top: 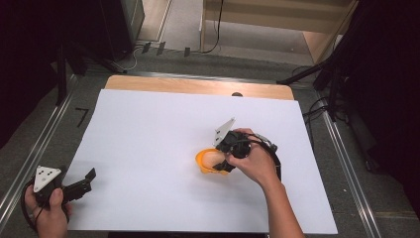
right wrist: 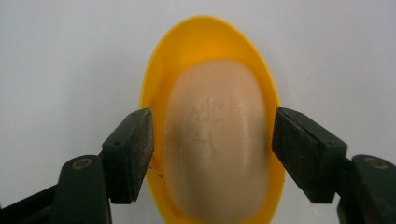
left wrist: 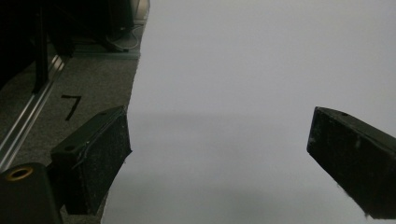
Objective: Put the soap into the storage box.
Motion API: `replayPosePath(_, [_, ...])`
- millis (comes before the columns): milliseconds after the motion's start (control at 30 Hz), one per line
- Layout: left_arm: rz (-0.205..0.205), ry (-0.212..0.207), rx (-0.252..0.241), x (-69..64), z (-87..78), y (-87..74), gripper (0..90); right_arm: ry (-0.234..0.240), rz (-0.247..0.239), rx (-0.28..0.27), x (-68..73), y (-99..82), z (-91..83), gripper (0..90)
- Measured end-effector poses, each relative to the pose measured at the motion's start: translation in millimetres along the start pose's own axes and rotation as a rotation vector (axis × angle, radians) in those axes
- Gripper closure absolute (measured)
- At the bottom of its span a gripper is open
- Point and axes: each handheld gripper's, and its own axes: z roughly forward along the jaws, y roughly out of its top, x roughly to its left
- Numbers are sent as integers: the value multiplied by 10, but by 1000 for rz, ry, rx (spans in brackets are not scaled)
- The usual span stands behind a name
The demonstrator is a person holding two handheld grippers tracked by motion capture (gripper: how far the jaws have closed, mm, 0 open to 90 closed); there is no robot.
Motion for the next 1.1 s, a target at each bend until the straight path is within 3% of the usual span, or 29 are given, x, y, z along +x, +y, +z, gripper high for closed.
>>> replayPosePath(67, [-1, 0, 1, 0, 2, -1, 65, -9, 0, -21, -6, -3, -26, 288])
replayPosePath(433, [-2, -1, 1, 1, 0, -1, 65, -62, 43, -31, -13, -109, -137, 269])
replayPosePath(1100, [1, 3, 0, -3, 3, -1, 65, -123, 180, -80, -23, -638, -415, 264])
